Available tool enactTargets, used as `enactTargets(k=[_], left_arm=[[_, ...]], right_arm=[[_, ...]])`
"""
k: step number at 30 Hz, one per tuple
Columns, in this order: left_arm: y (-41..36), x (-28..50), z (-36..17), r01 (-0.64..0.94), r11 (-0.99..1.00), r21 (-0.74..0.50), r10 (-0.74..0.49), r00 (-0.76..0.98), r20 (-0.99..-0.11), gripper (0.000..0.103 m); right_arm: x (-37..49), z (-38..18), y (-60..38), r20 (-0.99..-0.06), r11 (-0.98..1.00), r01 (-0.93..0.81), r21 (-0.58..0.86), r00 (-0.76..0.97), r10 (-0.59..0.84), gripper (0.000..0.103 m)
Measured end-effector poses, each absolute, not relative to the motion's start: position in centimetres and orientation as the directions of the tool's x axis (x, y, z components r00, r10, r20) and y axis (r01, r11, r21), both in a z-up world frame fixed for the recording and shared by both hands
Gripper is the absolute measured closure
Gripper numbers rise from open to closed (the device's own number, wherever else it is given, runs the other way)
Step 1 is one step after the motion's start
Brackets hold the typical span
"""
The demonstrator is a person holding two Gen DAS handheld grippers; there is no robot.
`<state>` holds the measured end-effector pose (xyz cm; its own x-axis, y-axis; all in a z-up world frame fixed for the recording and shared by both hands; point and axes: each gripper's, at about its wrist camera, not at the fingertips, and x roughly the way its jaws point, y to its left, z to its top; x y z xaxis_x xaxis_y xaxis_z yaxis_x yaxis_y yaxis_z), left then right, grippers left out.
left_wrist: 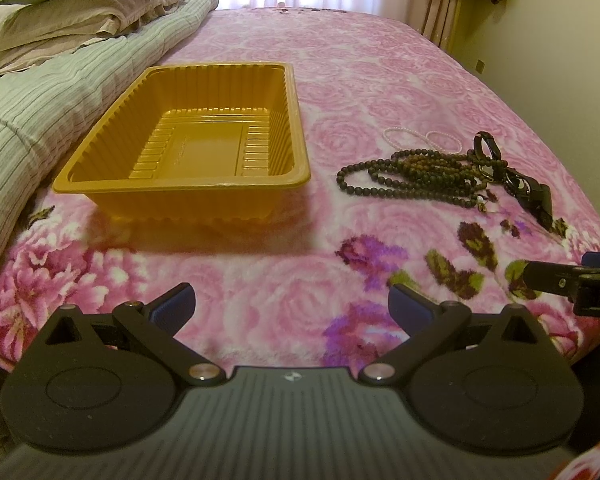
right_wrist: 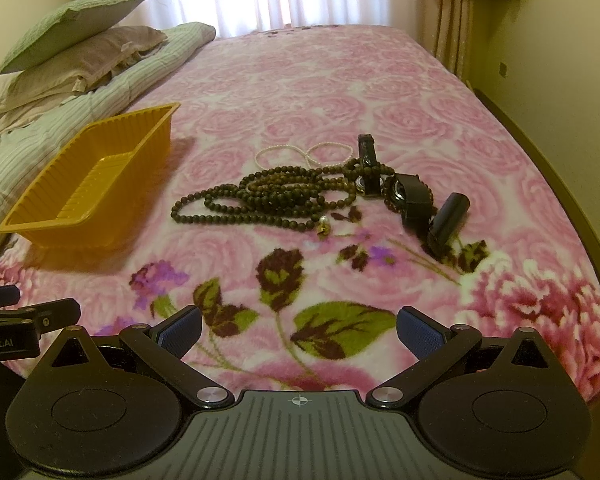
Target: Organize jewelry
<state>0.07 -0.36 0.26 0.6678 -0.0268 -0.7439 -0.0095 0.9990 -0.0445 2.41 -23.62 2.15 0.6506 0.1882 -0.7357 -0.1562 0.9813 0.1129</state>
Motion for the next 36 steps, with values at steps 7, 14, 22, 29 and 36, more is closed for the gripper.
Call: enactTargets(k=[7,14,22,29,36], left_arm=[[-0.5,0.0,0.2,-0.01,0.999,-0.046,-0.027,0.668,-0.744,0.001],[-0.6,-0.1,0.2,-0.009,0.999,-0.046,-0.028,0.668,-0.744,0.001],[-0.5,0.0,0.2,-0.011,0.999,-0.047,-0.028,0.668,-0.744,0.001],[-0.5,0.0,0.2,-0.01,0.999,-0.051,-0.031,0.668,-0.744,0.001],[1.9,0.0,1.4,-0.045,0.987,-0.152,-0.077,0.702,-0.708,0.004]], right_arm=[[2.4,2.1,-23.6,-0.736,0.981,-0.156,0.114,0.65,0.189,0.0],[2.5,2.2,-23.7,-0.735,0.981,-0.154,0.115,0.652,0.188,0.0],[2.5,2.2,-23.7,-0.734,0.981,-0.154,0.116,0.652,0.19,0.0],[2.5,2.2,-23.6,-0.734,0.981,-0.153,0.118,0.652,0.19,0.0],[2.6,2.2,-24.6,-0.707,0.965,-0.129,0.229,0.659,0.256,0.0]])
